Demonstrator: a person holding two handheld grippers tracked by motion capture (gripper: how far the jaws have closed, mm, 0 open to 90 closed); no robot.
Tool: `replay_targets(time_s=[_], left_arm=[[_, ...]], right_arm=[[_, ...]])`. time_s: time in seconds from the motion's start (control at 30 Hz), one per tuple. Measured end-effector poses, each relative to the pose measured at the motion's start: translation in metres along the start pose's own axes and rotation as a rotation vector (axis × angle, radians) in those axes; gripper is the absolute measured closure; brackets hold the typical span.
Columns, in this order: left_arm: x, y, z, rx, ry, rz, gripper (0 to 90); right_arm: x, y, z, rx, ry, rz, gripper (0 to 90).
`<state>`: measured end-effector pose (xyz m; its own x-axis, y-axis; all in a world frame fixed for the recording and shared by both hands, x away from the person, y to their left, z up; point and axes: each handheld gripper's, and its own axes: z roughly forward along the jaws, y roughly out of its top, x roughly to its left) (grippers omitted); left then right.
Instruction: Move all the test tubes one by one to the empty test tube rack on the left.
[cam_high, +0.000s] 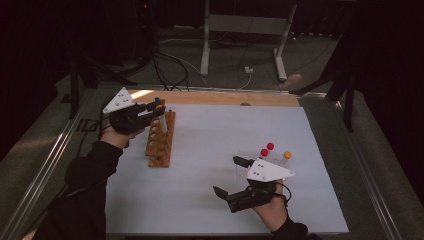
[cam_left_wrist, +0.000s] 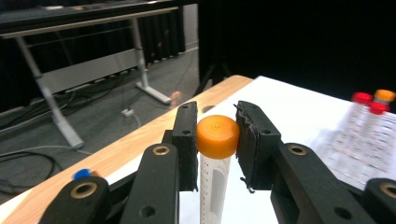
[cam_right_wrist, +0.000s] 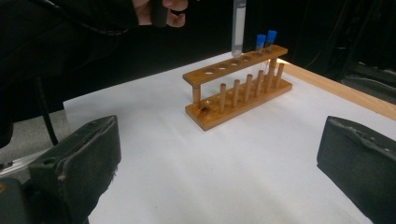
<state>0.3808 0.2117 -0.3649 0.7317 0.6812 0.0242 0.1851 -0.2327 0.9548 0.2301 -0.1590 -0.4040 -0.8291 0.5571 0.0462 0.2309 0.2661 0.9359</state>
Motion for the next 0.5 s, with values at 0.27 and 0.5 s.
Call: replay_targets(time_s=[0.27,0.5], left_arm=[[0.021,-0.004,0.007,0.015,0.064,-0.017,71.7],[0.038,-0.01,0.017,0.014,0.118,-0.048,71.7]], right_arm=[[-0.001,-0.001,0.0,0.001,0.003,0.0,0.0],[0.0,-0.001,-0.001,0.002,0.006,-0.002,0.0]])
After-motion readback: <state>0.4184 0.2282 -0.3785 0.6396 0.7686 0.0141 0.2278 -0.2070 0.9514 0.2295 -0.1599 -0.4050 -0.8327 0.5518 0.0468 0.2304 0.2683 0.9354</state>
